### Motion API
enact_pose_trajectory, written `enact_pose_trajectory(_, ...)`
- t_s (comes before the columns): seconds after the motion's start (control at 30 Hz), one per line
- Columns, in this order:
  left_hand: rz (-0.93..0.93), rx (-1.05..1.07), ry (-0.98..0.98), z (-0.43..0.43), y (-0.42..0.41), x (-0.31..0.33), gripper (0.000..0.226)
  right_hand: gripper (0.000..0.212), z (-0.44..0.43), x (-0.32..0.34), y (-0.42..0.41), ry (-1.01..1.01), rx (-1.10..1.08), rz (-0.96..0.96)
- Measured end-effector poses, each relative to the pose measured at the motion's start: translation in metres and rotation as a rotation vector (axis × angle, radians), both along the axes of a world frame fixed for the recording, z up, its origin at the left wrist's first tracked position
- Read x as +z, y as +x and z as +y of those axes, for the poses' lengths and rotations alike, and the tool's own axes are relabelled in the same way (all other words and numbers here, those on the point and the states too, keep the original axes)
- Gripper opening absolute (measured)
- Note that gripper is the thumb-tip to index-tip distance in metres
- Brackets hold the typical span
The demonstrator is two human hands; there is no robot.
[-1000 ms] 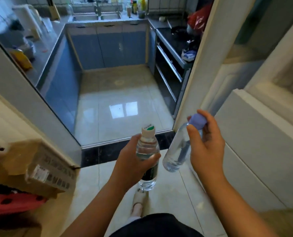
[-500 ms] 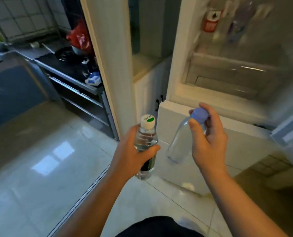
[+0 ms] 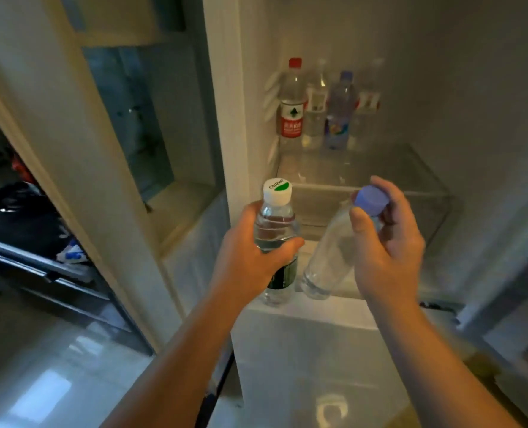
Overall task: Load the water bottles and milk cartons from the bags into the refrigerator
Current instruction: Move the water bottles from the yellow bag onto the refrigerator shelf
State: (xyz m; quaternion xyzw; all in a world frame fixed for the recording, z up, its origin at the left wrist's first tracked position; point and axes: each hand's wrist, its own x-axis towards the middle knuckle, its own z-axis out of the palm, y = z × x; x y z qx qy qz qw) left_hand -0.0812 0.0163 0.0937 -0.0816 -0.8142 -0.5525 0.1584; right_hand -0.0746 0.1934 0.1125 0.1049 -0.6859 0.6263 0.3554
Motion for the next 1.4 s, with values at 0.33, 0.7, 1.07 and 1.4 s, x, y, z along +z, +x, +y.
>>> enact_pose_trajectory(0.33,0.196,-0.019,0.063,0.04,-0.131,0.073,0.045,0.036,0.037,0.067,-0.13,-0.047,-0.086,0.225)
enact_pose_trajectory(0.7,0.248,-0.118,0.139,0.098,-0.226,0.08,0.045,0.033,0.087,0.081,-0.215,-0.094,-0.101,0.201)
enact_pose_trajectory(1.07,0.15,-0.182,0.199,0.147,-0.269,0.069,0.059,0.029,0.121,0.089,-0.263,0.003,-0.056,-0.033)
enact_pose_trajectory(1.4,0.037,-0.194,0.082,0.127,-0.261,0.022,0.072,0.024,0.131,0.003,-0.252,0.223,0.141,-0.441)
